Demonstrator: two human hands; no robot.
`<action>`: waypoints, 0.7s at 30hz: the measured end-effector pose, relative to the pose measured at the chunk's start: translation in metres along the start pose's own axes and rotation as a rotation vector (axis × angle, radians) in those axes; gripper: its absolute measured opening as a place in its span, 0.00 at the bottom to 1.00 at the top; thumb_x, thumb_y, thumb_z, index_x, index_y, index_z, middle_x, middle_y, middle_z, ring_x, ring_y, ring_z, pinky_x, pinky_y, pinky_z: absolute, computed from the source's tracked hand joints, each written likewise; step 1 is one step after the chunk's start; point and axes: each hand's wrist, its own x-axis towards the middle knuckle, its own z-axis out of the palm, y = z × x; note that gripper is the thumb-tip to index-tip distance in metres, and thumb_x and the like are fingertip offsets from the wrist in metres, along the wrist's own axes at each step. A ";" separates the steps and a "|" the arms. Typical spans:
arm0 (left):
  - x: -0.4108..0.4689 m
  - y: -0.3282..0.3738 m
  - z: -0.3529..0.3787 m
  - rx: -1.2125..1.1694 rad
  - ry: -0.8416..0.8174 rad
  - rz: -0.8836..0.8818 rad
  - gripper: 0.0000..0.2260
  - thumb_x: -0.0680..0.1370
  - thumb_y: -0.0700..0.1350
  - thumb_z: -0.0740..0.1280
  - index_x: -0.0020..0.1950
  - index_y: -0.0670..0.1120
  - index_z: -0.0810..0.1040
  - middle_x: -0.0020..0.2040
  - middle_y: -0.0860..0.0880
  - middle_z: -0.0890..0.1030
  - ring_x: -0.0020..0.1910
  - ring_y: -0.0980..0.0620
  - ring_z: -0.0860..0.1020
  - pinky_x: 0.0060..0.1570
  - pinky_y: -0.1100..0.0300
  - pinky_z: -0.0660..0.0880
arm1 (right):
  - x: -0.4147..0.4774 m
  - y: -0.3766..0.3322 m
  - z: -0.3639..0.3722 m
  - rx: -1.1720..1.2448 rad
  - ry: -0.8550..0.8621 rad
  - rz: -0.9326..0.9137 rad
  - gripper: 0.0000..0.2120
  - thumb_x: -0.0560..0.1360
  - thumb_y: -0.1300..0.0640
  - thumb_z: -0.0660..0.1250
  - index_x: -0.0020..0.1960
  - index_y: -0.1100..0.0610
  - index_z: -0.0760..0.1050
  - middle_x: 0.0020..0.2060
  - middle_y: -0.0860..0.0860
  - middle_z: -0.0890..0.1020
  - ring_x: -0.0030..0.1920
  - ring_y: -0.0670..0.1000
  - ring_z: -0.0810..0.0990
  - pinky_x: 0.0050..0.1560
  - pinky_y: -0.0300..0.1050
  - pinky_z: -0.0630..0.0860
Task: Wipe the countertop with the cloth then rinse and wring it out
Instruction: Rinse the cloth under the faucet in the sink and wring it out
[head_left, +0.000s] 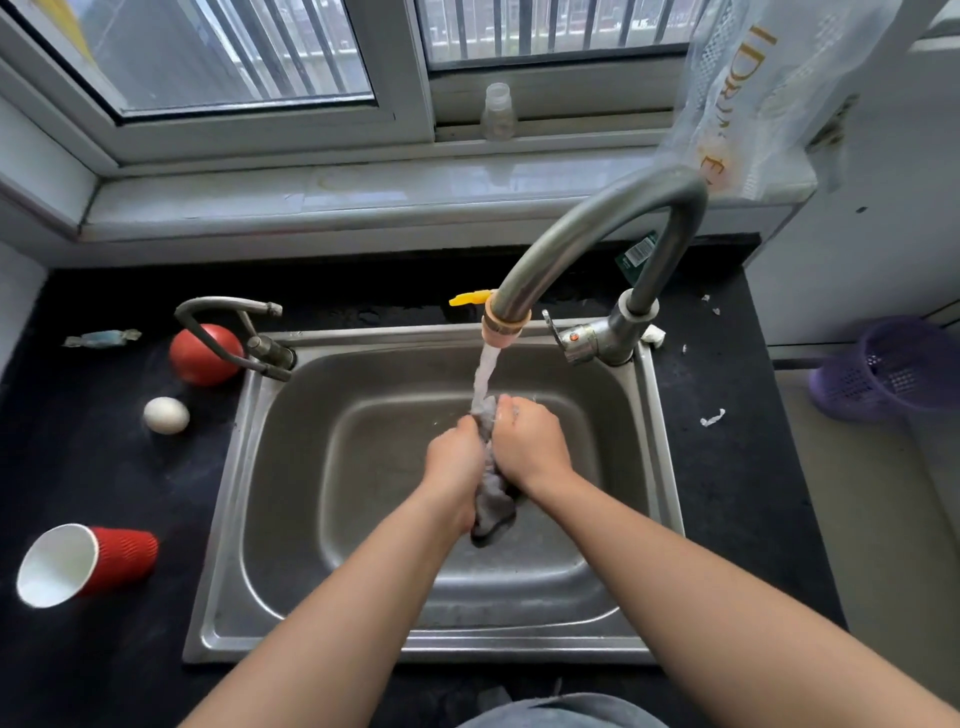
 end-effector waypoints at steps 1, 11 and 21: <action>0.001 0.005 -0.003 0.011 0.005 -0.001 0.09 0.75 0.45 0.65 0.39 0.42 0.80 0.25 0.47 0.78 0.25 0.49 0.75 0.32 0.59 0.72 | -0.005 -0.003 0.002 0.001 -0.010 -0.035 0.16 0.79 0.53 0.52 0.42 0.58 0.75 0.49 0.60 0.82 0.52 0.62 0.77 0.47 0.49 0.70; 0.003 0.022 -0.008 0.052 -0.105 0.229 0.12 0.79 0.49 0.61 0.55 0.41 0.74 0.51 0.36 0.81 0.45 0.42 0.81 0.43 0.51 0.78 | 0.034 -0.014 -0.033 -0.023 -0.252 -0.073 0.22 0.78 0.46 0.56 0.70 0.50 0.63 0.67 0.53 0.72 0.66 0.56 0.71 0.61 0.49 0.67; -0.020 0.023 -0.011 0.396 -0.048 0.688 0.13 0.77 0.37 0.63 0.56 0.52 0.72 0.58 0.49 0.77 0.57 0.52 0.76 0.61 0.49 0.74 | 0.042 -0.001 -0.063 0.096 -0.136 -0.106 0.37 0.75 0.46 0.65 0.77 0.52 0.49 0.70 0.47 0.68 0.69 0.49 0.66 0.68 0.45 0.63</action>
